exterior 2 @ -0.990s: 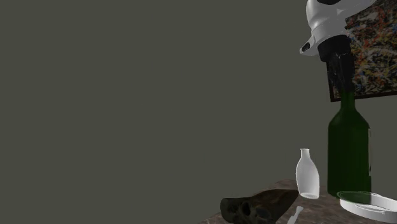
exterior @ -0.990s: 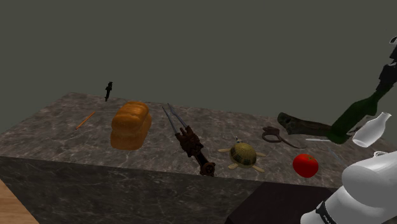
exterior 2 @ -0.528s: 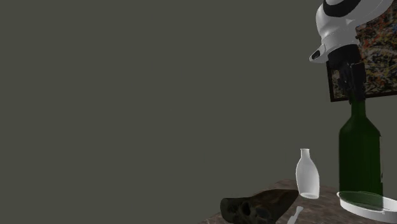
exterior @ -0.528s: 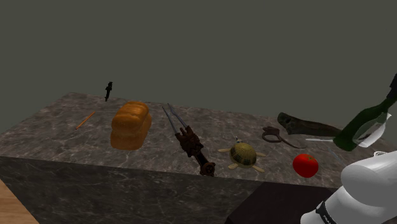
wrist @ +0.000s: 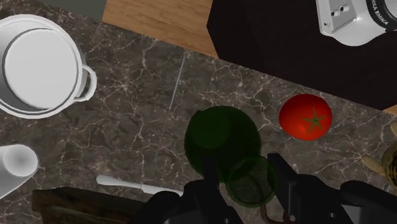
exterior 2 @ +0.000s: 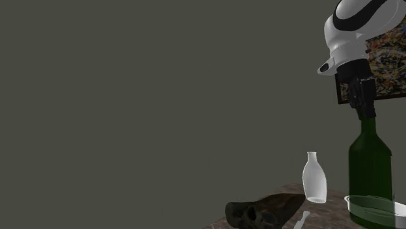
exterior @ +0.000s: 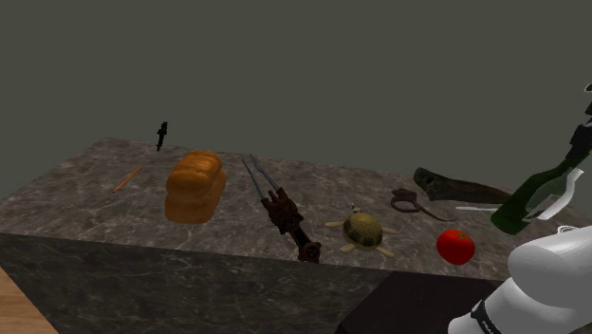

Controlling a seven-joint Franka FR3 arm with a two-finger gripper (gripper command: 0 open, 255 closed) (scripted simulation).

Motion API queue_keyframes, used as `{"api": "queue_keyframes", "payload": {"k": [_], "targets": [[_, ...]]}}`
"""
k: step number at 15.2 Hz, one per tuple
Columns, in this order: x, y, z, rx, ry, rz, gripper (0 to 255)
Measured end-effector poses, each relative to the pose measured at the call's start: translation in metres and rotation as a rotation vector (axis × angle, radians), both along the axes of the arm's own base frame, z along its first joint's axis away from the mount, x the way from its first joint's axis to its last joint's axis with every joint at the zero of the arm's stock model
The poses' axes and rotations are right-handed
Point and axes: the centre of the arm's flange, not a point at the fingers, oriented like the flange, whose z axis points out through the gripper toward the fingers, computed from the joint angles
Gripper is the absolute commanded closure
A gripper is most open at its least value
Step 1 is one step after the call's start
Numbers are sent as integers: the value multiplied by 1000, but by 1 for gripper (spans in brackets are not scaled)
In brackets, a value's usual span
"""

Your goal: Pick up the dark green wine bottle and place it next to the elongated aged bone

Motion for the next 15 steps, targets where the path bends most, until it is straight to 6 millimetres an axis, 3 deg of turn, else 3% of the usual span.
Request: {"api": "queue_keyframes", "payload": {"k": [15], "targets": [[0, 1, -79, 0, 0, 0, 255]]}}
